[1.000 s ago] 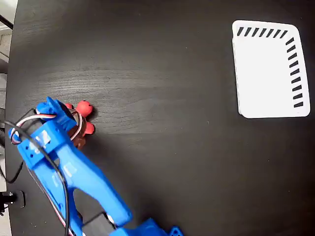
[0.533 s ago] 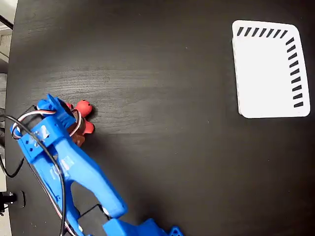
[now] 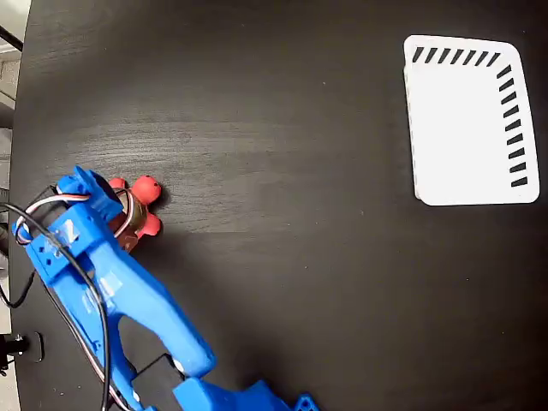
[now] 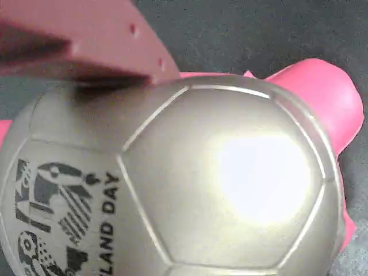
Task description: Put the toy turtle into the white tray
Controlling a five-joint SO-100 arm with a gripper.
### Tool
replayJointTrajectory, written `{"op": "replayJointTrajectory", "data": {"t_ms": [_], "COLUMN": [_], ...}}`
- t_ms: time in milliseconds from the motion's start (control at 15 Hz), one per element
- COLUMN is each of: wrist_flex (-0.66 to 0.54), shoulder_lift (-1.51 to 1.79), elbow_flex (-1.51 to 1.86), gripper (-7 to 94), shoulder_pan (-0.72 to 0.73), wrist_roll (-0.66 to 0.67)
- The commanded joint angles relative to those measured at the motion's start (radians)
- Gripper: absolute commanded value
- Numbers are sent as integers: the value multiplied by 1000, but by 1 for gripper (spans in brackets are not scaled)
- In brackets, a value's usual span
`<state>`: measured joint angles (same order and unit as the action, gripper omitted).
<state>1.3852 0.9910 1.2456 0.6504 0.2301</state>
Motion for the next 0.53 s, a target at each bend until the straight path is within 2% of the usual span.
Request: {"op": "replayJointTrajectory", "data": {"t_ms": [0,133,267,467], "wrist_flex": [51,34,77,153], "shoulder_lift": [207,468,675,920], "elbow_flex": [37,202,268,301], "gripper": [0,0,0,0], "shoulder_pan": [-3,-29,-106,-328], "wrist_roll": [-20,-34,-60,-60]}}
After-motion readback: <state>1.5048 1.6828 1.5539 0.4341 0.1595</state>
